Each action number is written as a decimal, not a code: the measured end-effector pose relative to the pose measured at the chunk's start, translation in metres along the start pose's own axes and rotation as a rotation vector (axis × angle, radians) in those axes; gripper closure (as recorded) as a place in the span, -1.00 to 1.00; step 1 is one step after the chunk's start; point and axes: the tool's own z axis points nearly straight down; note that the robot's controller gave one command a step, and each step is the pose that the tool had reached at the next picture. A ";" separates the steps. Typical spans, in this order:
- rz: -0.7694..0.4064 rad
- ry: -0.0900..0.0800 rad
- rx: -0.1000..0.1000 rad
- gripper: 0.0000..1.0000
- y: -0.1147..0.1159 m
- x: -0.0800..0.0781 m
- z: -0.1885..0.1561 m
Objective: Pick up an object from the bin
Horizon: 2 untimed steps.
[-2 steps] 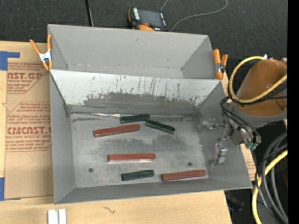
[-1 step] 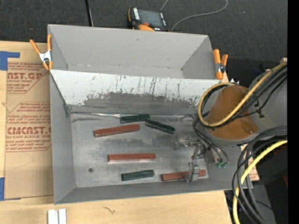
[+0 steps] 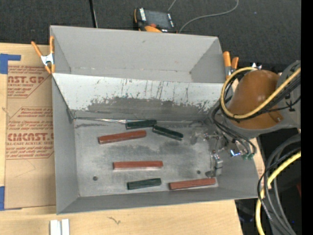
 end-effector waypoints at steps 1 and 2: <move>0.017 -0.006 -0.004 -1.00 0.054 -0.076 -0.022; -0.080 0.003 -0.003 -1.00 0.045 -0.089 0.063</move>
Offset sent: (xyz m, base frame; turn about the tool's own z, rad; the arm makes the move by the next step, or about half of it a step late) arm 0.0574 0.0626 0.0208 0.0256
